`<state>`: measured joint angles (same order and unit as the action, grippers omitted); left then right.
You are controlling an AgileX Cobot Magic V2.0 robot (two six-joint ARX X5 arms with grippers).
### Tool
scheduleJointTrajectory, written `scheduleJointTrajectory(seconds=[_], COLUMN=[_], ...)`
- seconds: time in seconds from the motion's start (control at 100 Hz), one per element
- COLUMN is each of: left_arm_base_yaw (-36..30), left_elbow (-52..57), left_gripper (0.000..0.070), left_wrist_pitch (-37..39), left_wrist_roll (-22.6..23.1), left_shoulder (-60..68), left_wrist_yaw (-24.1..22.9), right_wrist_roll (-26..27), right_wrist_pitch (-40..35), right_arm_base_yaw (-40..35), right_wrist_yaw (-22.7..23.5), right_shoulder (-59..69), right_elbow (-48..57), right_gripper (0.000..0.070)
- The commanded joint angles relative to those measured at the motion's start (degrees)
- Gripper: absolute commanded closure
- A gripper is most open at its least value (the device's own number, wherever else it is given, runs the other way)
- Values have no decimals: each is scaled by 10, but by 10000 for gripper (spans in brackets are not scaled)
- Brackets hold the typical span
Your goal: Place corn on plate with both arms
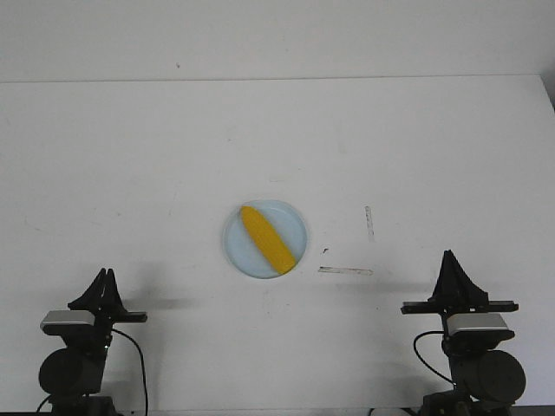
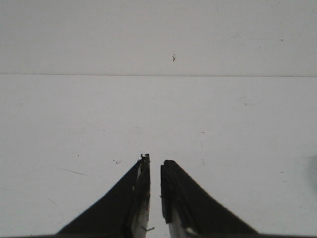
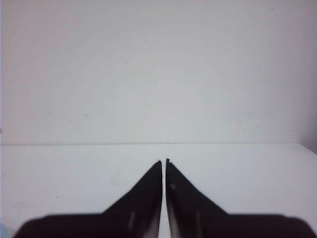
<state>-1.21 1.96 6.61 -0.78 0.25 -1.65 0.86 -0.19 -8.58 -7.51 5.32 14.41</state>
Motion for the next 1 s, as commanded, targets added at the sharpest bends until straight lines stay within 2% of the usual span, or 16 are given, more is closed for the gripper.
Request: scheduleJointTrajectory(seconds=[0.0, 0.86, 0.99], left_arm_base_yaw=[-1, -1, -1], left_elbow=[-12, -12, -12], left_gripper=[658, 658, 658], left_wrist_pitch=[8, 8, 8], left_wrist_roll=[3, 3, 3], left_shoulder=[-1, -1, -1], left_wrist_yaw=[0, 0, 0], right_wrist_roll=[4, 4, 4], right_wrist_pitch=[6, 0, -32], right_arm_base_yaw=[0, 3, 18], right_wrist_yaw=[-1, -2, 31], right_shoulder=[-1, -4, -17], right_elbow=[-2, -2, -2], right_gripper=[686, 685, 686])
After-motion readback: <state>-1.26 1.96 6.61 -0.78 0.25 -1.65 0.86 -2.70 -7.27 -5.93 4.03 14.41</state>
